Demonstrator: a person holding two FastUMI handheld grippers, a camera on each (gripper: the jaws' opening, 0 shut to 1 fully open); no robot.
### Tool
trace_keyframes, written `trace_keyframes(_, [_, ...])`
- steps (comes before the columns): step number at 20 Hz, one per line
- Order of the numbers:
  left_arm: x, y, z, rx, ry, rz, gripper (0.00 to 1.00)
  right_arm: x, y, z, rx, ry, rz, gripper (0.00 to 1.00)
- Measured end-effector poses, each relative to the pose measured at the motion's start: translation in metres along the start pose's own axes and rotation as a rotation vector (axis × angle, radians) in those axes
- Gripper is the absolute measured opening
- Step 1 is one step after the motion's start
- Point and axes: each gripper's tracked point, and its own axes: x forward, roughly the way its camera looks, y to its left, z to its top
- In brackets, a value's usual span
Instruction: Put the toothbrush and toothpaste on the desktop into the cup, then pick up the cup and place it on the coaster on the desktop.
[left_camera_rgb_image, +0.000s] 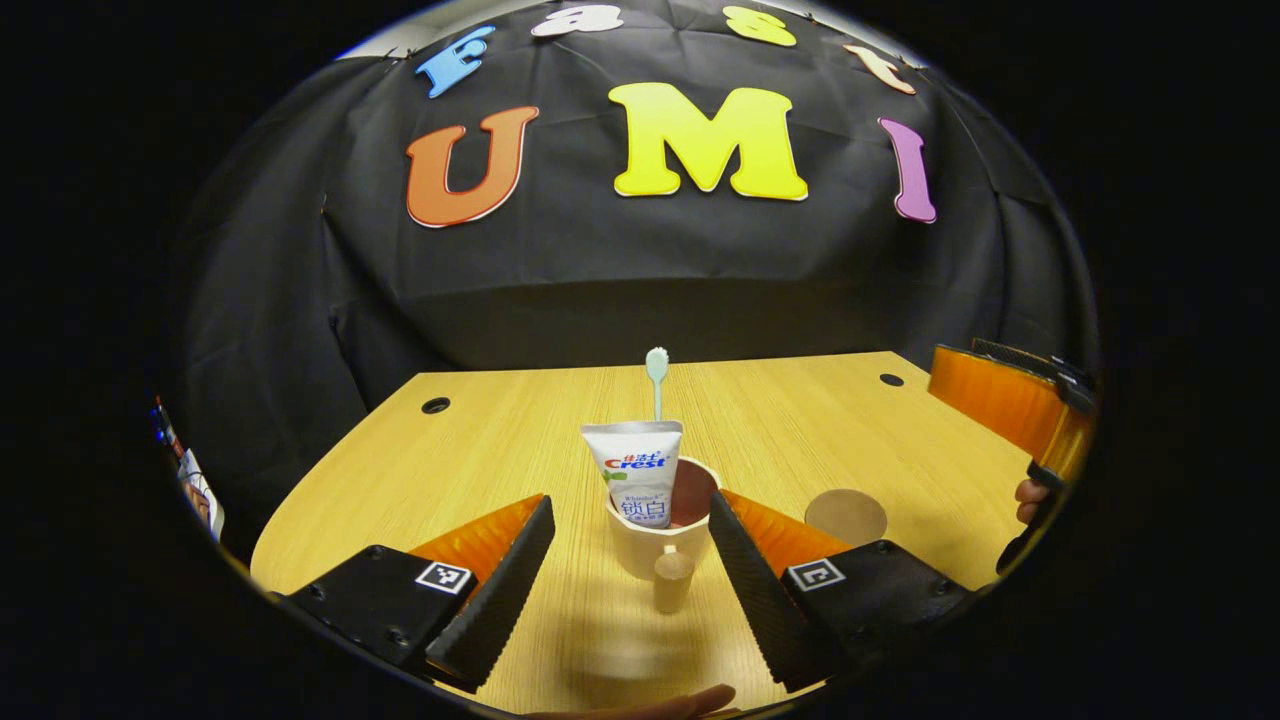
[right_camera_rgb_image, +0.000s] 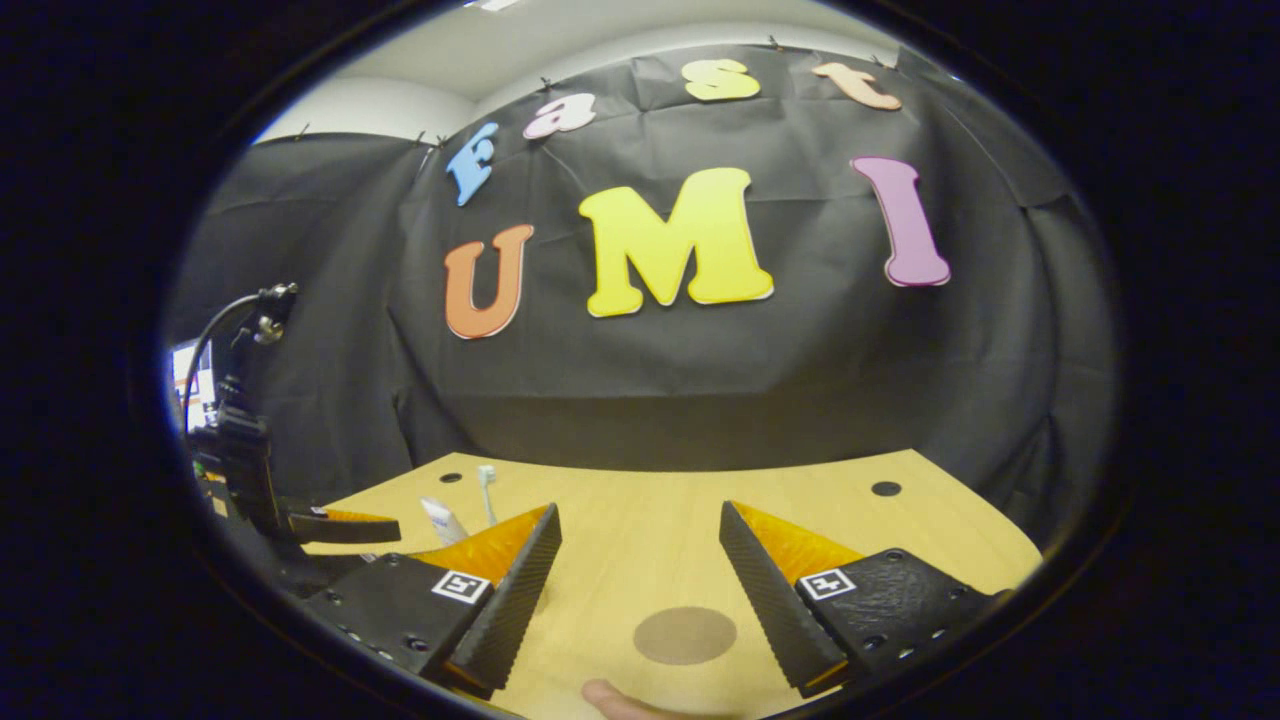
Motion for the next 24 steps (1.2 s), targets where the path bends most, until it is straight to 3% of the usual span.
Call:
trace_keyframes(6, [0.019,-0.012,-0.001,0.001,0.162,-0.041,0.98,-0.032,-0.066,-0.032,-0.009,0.023,-0.102,0.95])
trace_keyframes(12, [0.028,-0.026,-0.036,-0.066,0.427,-0.084,0.98,-0.054,-0.099,-0.048,0.044,0.037,-0.136,0.96])
trace_keyframes(16, [0.032,-0.029,-0.057,-0.060,0.568,-0.094,1.00,-0.060,-0.103,-0.057,0.059,0.048,-0.126,0.95])
trace_keyframes(20, [0.039,-0.026,-0.061,-0.026,0.612,-0.076,0.88,-0.063,-0.096,-0.064,0.027,0.061,-0.117,0.96])
trace_keyframes(22, [0.039,-0.029,-0.057,-0.008,0.625,-0.073,0.86,-0.064,-0.093,-0.069,0.006,0.061,-0.116,0.96])
trace_keyframes(23, [0.040,-0.030,-0.055,0.001,0.625,-0.072,0.91,-0.064,-0.091,-0.071,-0.001,0.063,-0.113,0.96])
trace_keyframes(24, [0.042,-0.031,-0.052,0.010,0.626,-0.073,0.85,-0.064,-0.089,-0.074,-0.005,0.068,-0.109,0.96])
